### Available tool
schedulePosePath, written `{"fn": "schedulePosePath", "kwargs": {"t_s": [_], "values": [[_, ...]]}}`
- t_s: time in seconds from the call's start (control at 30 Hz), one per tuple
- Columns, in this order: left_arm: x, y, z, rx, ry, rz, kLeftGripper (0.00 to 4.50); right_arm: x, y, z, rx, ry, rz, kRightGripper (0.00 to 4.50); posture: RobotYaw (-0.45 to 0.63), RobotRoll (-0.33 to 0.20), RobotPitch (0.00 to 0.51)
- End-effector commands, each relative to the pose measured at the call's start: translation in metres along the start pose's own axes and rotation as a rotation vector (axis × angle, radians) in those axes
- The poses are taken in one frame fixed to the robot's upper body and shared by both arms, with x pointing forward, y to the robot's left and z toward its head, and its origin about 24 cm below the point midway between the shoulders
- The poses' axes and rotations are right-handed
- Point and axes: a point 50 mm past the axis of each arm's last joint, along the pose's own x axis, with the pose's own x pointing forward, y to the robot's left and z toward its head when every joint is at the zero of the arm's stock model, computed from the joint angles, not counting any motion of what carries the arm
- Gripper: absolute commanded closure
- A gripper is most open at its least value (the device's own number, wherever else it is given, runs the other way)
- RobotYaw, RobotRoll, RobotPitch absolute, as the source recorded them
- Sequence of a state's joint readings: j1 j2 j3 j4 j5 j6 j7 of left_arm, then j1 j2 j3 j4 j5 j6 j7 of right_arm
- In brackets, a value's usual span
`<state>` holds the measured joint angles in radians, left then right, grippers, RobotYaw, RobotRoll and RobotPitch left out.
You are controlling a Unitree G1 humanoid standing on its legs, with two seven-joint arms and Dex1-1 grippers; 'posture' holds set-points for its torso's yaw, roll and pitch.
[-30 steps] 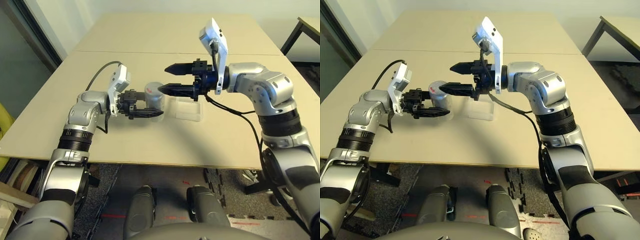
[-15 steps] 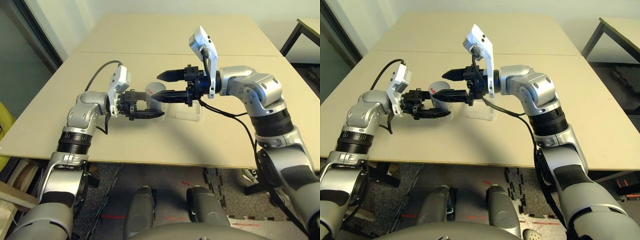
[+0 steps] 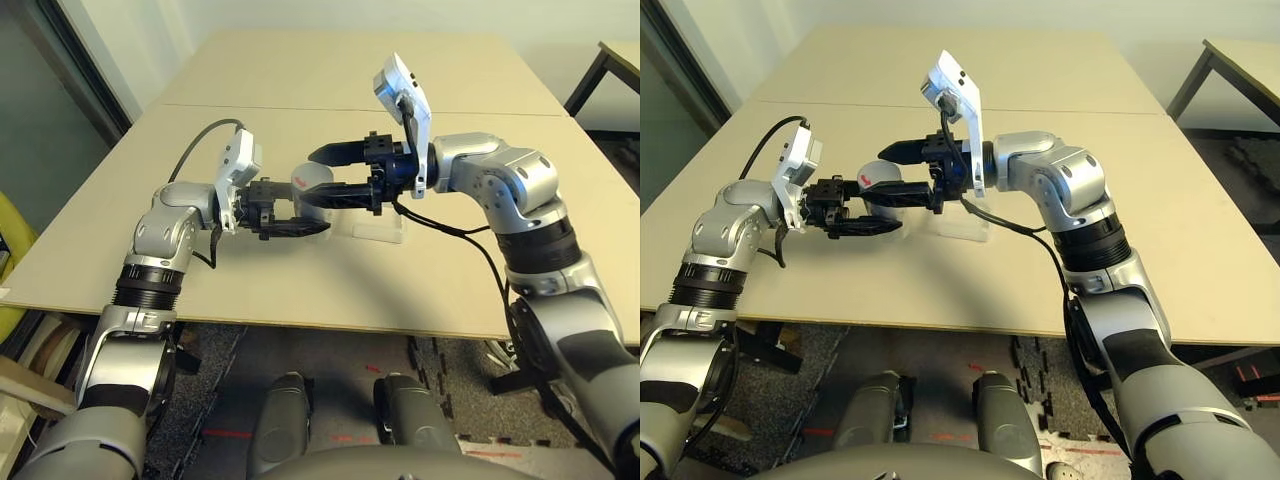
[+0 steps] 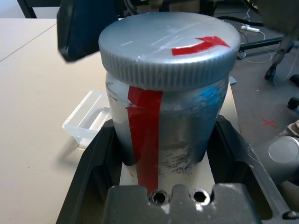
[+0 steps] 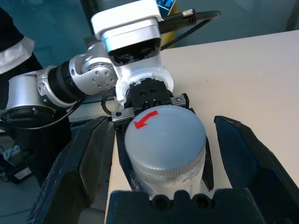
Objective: Pour the medicine from the bottle into the box.
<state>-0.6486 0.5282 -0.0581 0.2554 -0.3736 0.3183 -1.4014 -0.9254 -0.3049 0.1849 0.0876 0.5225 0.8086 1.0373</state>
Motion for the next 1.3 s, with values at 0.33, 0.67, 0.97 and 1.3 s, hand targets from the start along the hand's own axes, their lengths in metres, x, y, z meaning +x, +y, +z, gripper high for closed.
{"fn": "schedulePosePath", "kwargs": {"t_s": [0.33, 0.67, 0.97, 1.3], "values": [[-0.001, -0.004, 0.0, -0.015, -0.043, 0.01, 1.68, 0.007, -0.005, -0.002, -0.004, -0.008, -0.006, 1.76, -0.05, 0.0, 0.034], [0.002, -0.009, 0.002, -0.029, -0.061, -0.03, 1.68, 0.001, 0.004, 0.009, 0.004, -0.143, 0.296, 1.76, -0.03, 0.0, 0.032], [0.001, -0.015, 0.005, -0.043, -0.059, -0.067, 1.68, 0.009, 0.004, 0.006, 0.023, -0.109, 0.434, 1.79, -0.01, 0.0, 0.036], [0.0, -0.018, 0.003, -0.055, -0.053, -0.077, 1.68, 0.014, 0.0, 0.002, 0.004, -0.096, 0.401, 0.87, -0.02, 0.0, 0.041]]}}
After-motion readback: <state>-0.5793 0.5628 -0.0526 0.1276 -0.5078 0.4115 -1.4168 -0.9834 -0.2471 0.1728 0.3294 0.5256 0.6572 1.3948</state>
